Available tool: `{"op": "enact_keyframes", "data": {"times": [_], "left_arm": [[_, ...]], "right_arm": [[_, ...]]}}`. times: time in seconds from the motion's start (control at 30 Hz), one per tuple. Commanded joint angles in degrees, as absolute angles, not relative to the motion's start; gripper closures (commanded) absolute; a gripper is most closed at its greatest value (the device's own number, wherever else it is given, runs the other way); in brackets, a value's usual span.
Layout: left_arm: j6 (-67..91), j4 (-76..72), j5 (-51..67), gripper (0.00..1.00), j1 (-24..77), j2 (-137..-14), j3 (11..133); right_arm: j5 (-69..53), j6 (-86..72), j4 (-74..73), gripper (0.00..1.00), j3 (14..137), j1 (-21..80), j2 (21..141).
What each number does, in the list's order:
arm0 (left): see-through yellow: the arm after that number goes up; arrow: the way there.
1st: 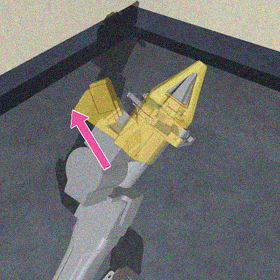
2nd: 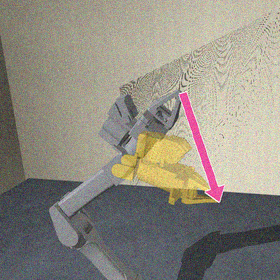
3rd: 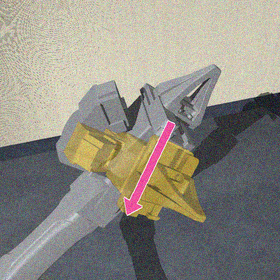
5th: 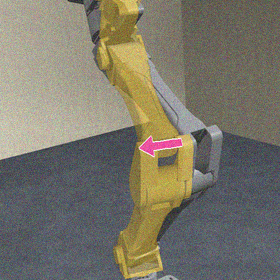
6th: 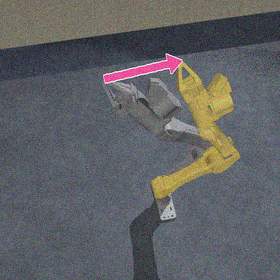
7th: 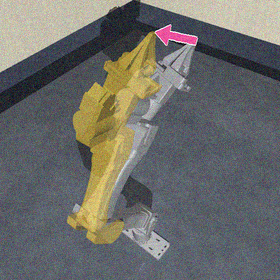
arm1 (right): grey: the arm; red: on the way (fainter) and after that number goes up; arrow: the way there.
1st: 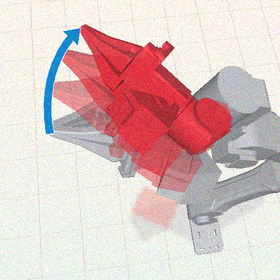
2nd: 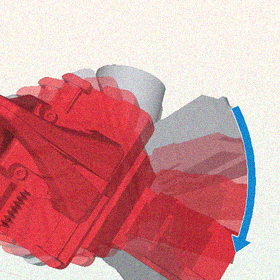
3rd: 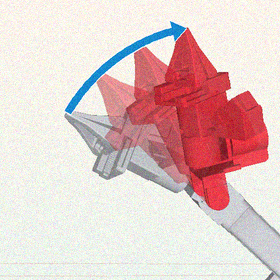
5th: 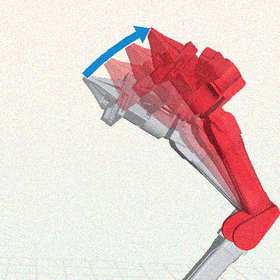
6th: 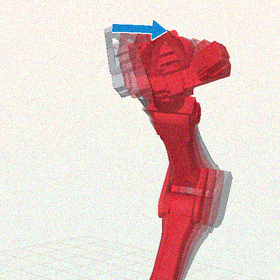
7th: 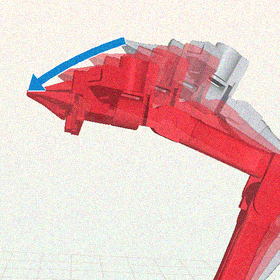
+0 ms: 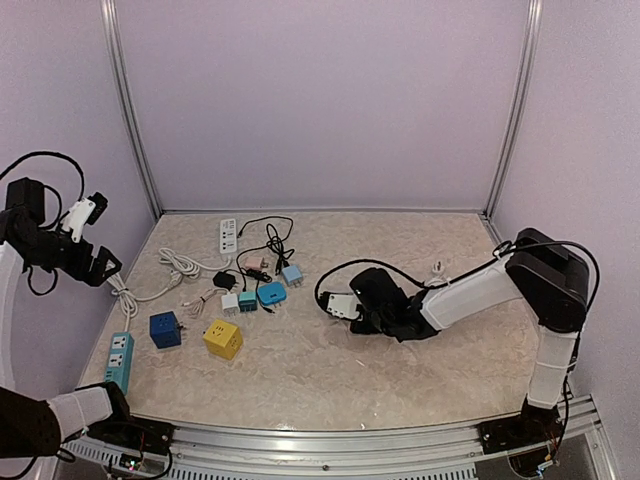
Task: Insert the plug
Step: Place the socket at the center of the board.
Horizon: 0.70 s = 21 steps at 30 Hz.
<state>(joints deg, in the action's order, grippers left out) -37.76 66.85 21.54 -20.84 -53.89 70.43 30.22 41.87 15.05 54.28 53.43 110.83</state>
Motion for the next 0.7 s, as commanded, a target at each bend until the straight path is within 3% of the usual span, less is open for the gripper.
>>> {"op": "enact_keyframes", "data": {"times": [0.0,0.13,0.3,0.5,0.67], "left_arm": [[-37.61,66.39,20.99,0.01,-20.77,-54.36,70.37],[-37.71,66.51,20.54,0.01,-20.42,-54.47,70.62],[-37.14,66.50,20.45,0.01,-19.02,-55.21,71.39],[-39.68,69.15,18.04,0.01,-12.94,-56.86,71.54],[-41.12,69.92,13.39,0.01,-6.57,-58.56,69.65]], "right_arm": [[21.54,38.34,4.98,0.01,53.35,56.06,104.75],[6.93,37.00,-11.92,0.00,58.41,56.00,96.61],[-16.62,35.11,-40.95,0.01,76.86,50.90,96.59],[-16.59,31.11,-47.40,0.04,88.01,44.12,103.36],[-18.93,16.34,-46.53,0.06,96.44,37.38,110.64]]}}
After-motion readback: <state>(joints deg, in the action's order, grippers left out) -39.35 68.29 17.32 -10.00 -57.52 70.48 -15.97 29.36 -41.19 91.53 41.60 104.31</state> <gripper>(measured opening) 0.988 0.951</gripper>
